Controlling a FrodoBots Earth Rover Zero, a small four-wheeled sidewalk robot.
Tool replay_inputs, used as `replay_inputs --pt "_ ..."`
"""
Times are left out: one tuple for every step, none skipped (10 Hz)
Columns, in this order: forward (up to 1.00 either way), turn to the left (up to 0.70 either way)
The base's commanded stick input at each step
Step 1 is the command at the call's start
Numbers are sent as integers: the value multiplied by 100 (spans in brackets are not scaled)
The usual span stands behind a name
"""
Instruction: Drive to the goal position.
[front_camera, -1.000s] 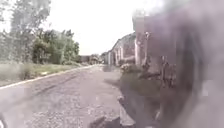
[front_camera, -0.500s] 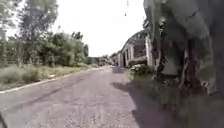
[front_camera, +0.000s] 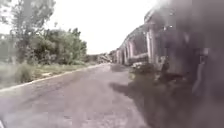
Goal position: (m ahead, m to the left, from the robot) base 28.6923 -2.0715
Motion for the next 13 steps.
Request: replay_inputs --pt "85 0" --pt "85 0" --pt "85 0" --pt "85 0" --pt "85 0" --pt "85 0" --pt "85 0" --pt "85 0" --pt "85 0" --pt "85 -9" --pt "85 -17" --pt "85 0" --pt "85 0"
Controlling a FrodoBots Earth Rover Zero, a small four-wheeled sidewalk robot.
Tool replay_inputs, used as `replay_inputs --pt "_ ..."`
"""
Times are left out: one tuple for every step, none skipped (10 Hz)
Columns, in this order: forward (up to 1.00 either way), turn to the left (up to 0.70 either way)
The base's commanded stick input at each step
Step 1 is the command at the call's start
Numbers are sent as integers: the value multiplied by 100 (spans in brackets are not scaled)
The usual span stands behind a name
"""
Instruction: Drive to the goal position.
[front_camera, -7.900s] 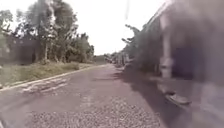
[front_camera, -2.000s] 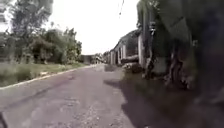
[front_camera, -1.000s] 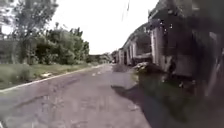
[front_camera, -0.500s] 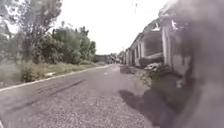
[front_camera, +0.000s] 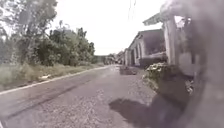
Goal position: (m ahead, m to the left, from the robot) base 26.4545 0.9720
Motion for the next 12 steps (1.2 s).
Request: replay_inputs --pt "85 0" --pt "85 0" --pt "85 0" --pt "85 0" --pt "85 0" --pt "85 0" --pt "85 0" --pt "85 0" --pt "85 -26" --pt "85 -27" --pt "85 -5" --pt "85 0"
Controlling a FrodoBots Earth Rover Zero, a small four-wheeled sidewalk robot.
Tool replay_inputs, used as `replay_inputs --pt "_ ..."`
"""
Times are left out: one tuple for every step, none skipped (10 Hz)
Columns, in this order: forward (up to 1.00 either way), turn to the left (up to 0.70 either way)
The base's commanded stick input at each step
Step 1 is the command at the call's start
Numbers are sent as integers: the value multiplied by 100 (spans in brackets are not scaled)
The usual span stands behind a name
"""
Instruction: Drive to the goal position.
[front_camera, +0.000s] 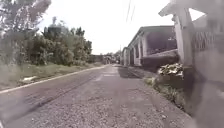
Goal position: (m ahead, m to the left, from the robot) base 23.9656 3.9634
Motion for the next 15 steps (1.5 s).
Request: replay_inputs --pt "85 0" --pt "85 0" --pt "85 0" --pt "85 0" --pt "85 0" --pt "85 0" --pt "85 0" --pt "85 0" --pt "85 0" --pt "85 6" --pt "85 18" --pt "85 0" --pt "85 0" --pt "85 0" --pt "85 0"
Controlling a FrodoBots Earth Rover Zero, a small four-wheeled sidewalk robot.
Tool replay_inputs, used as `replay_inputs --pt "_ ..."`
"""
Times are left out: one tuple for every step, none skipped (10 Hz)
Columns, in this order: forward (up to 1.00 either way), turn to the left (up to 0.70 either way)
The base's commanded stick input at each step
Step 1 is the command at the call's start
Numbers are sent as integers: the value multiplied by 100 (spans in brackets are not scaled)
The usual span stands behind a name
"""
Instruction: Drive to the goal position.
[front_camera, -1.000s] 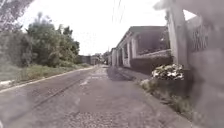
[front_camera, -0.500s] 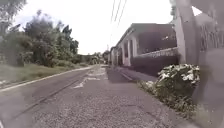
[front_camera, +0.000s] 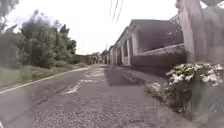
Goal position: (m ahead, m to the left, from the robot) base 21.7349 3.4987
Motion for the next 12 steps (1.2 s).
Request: replay_inputs --pt "85 0" --pt "85 0" --pt "85 0" --pt "85 0" --pt "85 0" --pt "85 0" --pt "85 0" --pt "85 0" --pt "85 0" --pt "85 0" --pt "85 0" --pt "85 0"
